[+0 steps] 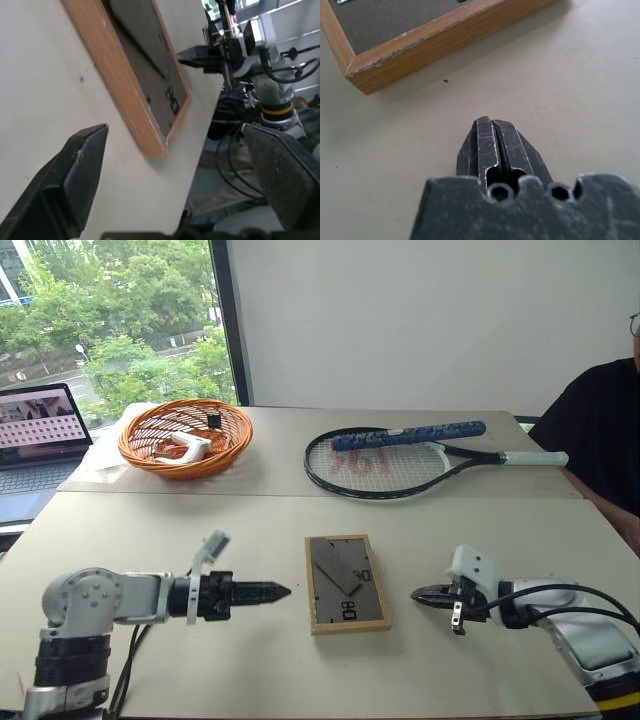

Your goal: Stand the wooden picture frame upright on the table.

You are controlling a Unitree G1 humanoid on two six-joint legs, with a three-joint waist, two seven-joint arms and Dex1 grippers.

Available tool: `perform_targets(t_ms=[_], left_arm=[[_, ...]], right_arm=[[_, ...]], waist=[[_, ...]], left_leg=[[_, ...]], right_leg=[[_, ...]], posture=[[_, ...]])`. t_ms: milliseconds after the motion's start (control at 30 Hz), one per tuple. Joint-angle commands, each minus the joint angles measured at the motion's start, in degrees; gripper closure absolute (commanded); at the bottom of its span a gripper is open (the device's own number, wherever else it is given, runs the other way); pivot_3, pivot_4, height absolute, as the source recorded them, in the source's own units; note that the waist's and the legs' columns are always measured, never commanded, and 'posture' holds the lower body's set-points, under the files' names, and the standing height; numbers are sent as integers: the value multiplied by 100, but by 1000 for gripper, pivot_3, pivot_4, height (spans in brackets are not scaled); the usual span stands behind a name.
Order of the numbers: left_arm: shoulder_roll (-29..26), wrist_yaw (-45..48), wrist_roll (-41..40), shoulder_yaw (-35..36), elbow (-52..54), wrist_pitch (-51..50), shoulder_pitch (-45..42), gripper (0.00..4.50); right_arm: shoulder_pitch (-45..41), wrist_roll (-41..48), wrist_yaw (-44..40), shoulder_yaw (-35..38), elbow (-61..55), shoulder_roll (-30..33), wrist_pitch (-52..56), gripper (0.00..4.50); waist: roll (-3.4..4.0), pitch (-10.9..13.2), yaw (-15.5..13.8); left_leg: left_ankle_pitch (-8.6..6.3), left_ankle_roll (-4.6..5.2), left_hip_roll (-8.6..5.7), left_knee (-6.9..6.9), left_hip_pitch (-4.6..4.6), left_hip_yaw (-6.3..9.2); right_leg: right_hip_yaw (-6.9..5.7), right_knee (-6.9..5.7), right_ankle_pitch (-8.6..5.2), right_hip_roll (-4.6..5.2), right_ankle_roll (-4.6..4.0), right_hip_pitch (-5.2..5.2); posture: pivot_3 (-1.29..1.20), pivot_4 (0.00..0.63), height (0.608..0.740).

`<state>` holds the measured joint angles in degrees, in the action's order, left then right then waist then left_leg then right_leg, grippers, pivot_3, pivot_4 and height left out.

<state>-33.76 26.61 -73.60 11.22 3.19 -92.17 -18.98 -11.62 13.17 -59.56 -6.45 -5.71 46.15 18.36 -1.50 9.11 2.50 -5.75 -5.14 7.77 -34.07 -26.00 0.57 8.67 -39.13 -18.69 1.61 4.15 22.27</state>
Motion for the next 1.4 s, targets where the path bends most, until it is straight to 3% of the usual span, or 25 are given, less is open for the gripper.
perform_targets(t_ms=[33,133,333,567,700,867,933,1100,1233,1300,1400], left_arm=[[521,-1211,-258,-476,-326,-33,-90,35],[1146,-1898,-281,-287,-700,-33,-339,35],[1808,-2662,-515,-145,-989,-33,-584,35],[1857,-3105,-1115,149,-1038,-32,-527,35],[1558,-3211,-1370,301,-1094,12,-527,894],[1278,-3251,-1713,304,-1314,169,-684,2870],[1250,-3263,-1905,269,-1353,283,-747,3298],[1054,-3194,-2492,246,-1382,563,-824,3336],[561,-2816,-2984,47,-1217,514,-843,3336],[347,-2508,-2943,-43,-975,470,-887,3336],[237,-2125,-2666,-163,-673,614,-959,3336]], right_arm=[[-201,-293,-131,-319,281,-150,-469,4500],[-325,-314,-236,-512,247,-355,-537,4500],[-423,-355,-142,-882,-118,-885,-293,4500],[-468,-570,23,-1029,-167,-1124,-170,4500],[-457,-579,48,-981,-172,-1091,-120,4500],[-457,-605,71,-943,-119,-1022,-140,4500],[-476,-592,79,-893,-133,-979,-111,4500],[-412,-226,137,-310,-335,-741,207,4500],[-549,910,382,788,-760,-717,1406,4500],[-965,1994,680,1449,-999,-875,2567,3880],[-1366,2791,768,1568,-1339,-870,3481,2964]], waist=[[-8,-6,-21],[-13,-21,-80],[-22,-78,-160],[-23,-101,-170],[-23,-101,-139],[-24,-101,-145],[-26,-99,-155],[-30,-93,-169],[-30,-88,-190],[-28,-80,-159],[-28,-77,-169]], left_leg=[[1,-1,0,0,2,1],[1,-6,-9,-4,55,1],[5,-12,-22,0,60,2],[7,-17,-24,14,58,2],[8,-19,-23,21,58,2],[8,-21,-24,34,50,3],[8,-22,-23,31,51,3],[8,-25,-24,30,44,3],[10,-25,-24,30,7,3],[9,-25,-25,33,-3,3],[9,-25,-25,35,-15,4]], right_leg=[[-1,0,1,-1,0,-2],[-1,11,0,7,3,-26],[3,11,2,16,5,-31],[3,12,2,18,4,-24],[3,12,0,17,1,-18],[3,12,-3,16,-5,-14],[2,13,-3,17,-5,-9],[2,13,-3,18,-5,-4],[2,13,12,18,-30,4],[2,13,15,18,-36,13],[1,13,16,18,-39,24]], posture=[[0,150,696],[0,150,696],[0,150,696],[0,150,696],[0,150,696],[0,150,696],[0,150,696],[0,150,696],[0,150,696],[0,150,696],[0,150,696]])
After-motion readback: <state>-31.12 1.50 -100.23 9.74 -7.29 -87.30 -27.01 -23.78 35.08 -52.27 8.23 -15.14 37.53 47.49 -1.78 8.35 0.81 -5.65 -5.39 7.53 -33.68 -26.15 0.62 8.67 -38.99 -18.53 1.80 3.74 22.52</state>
